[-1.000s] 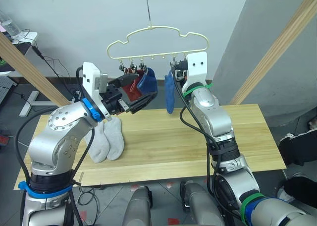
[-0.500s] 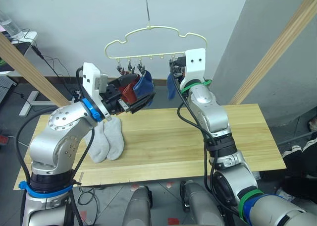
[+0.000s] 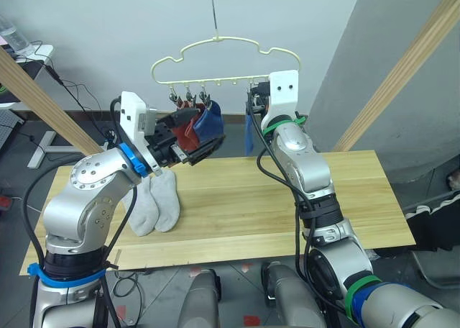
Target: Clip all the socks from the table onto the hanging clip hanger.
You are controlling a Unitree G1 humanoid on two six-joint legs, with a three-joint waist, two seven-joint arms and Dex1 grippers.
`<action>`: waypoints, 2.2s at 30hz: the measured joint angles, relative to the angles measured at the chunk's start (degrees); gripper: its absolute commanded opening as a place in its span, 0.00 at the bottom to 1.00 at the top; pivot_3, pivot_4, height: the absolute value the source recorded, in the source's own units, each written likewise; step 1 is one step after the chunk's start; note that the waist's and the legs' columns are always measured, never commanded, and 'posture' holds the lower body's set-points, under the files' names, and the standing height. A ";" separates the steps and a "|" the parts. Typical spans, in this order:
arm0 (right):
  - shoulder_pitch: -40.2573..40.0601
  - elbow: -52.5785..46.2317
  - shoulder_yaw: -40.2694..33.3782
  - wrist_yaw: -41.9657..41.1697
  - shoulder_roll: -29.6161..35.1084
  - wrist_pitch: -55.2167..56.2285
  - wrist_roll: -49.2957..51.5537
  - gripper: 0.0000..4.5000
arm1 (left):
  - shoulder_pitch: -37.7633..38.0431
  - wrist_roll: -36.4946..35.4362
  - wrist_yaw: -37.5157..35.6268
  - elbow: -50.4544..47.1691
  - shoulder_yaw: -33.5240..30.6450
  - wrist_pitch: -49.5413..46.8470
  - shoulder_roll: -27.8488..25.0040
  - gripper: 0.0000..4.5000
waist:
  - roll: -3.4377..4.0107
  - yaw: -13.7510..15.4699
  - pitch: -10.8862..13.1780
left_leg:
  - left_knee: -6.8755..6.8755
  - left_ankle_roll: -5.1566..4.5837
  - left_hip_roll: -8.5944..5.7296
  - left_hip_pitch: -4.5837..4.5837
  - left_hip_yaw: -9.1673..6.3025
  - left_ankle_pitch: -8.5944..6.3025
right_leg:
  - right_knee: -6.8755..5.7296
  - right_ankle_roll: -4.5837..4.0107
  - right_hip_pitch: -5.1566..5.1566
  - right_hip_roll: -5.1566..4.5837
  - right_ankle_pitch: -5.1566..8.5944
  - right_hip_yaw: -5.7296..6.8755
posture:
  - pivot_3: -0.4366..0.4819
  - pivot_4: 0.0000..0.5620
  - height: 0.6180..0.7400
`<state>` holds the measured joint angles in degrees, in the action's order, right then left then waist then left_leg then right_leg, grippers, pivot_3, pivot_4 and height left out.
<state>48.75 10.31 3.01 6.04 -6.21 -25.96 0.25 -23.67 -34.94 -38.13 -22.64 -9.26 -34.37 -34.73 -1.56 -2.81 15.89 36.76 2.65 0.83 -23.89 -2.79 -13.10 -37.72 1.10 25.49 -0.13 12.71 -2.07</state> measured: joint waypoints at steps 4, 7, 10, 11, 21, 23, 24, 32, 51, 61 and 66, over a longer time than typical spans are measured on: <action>-0.08 -0.15 0.01 -0.24 0.03 0.00 0.00 0.00 | 0.15 0.02 0.00 0.00 0.00 0.00 0.05 1.00 | 0.00 0.00 0.00 | 0.00 0.00 0.00 0.00 0.00 0.00 | 0.00 0.00 0.00 0.00 0.00 0.00 | 0.52 0.50 1.00; -0.61 -1.49 0.04 -1.10 0.44 -0.65 0.06 0.00 | 0.67 0.04 0.03 -0.01 0.00 0.00 0.10 1.00 | 0.00 0.01 0.00 | 0.00 0.00 0.00 -0.01 -0.01 0.00 | 0.00 0.00 0.00 0.00 0.00 0.00 | 0.52 0.50 1.00; -1.70 -5.39 -0.32 -4.98 2.13 -4.55 2.57 0.00 | 1.29 0.36 0.03 -0.03 0.04 0.00 0.00 1.00 | 0.00 0.04 0.00 | -0.01 0.00 0.00 -0.01 0.00 0.00 | 0.02 0.00 0.00 0.00 0.00 0.00 | 0.51 0.51 1.00; -2.20 -6.94 -0.36 -6.83 3.03 -6.19 3.83 0.00 | 1.81 0.74 0.00 -0.02 0.09 0.03 -0.21 1.00 | 0.00 0.04 0.00 | -0.01 0.00 0.00 -0.01 0.01 0.00 | 0.02 0.00 0.00 0.00 0.00 0.00 | 0.51 0.51 1.00; 1.87 -15.59 -8.39 -26.13 19.43 -32.61 21.94 0.00 | 15.51 12.88 -1.58 5.70 3.66 9.87 -3.43 1.00 | 0.03 0.03 0.37 | -0.06 -0.01 0.04 0.00 -0.04 0.00 | 0.04 -0.04 0.01 -0.03 0.03 -0.01 | 0.48 0.53 1.00; 2.67 -15.07 -10.04 -27.45 19.85 -36.56 24.88 0.00 | 16.38 14.58 -1.80 6.98 3.97 12.08 -3.43 1.00 | 0.05 0.01 0.41 | -0.10 0.00 0.05 0.00 -0.04 0.00 | 0.04 -0.08 0.02 -0.02 0.05 -0.01 | 0.48 0.53 1.00; 3.33 -14.48 -11.22 -28.29 19.88 -39.39 26.95 0.00 | 16.63 15.59 -1.64 7.93 4.02 12.98 -3.43 1.00 | 0.07 0.01 0.43 | -0.11 0.00 0.05 0.00 -0.02 0.00 | 0.04 -0.08 0.03 -0.02 0.05 -0.03 | 0.47 0.53 1.00; 6.54 -10.79 -17.58 -32.40 21.39 -53.82 37.76 0.00 | 15.35 25.16 4.59 21.07 5.62 16.08 -1.87 1.00 | 0.06 0.12 0.46 | -0.14 -0.01 0.04 -0.07 -0.03 -0.01 | 0.12 -0.07 0.03 -0.12 0.05 -0.03 | 0.47 0.53 1.00; 7.47 -9.83 -16.27 -31.77 22.06 -54.08 39.21 0.00 | 5.20 32.86 19.17 42.74 6.93 14.81 10.17 1.00 | 0.02 0.19 0.49 | -0.10 -0.01 0.02 -0.09 -0.05 -0.01 | 0.02 -0.05 0.04 -0.15 0.03 0.04 | 0.47 0.52 1.00; 7.47 -9.82 -16.20 -31.13 22.05 -54.03 39.22 0.00 | 3.76 26.95 16.57 41.17 2.77 4.28 12.21 0.87 | 0.03 0.10 0.48 | -0.05 -0.01 0.00 -0.01 0.00 -0.01 | -0.10 -0.04 0.01 -0.15 0.03 0.11 | 0.47 0.50 1.00; 7.47 -9.82 -16.20 -30.83 22.03 -53.77 39.22 0.00 | 3.40 25.05 15.82 40.42 1.50 1.03 12.13 0.75 | 0.03 0.10 0.47 | -0.01 -0.01 -0.04 0.02 0.02 -0.01 | -0.15 -0.03 0.00 -0.15 0.03 0.12 | 0.47 0.49 1.00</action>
<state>56.23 0.49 -13.20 -24.79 15.82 -79.73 39.46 -20.28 -9.90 -22.31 17.78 -7.76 -33.34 -22.60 -1.53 -2.71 16.36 36.75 2.63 0.79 -23.87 -2.77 -13.11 -37.87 1.07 25.49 -0.27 12.73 -1.95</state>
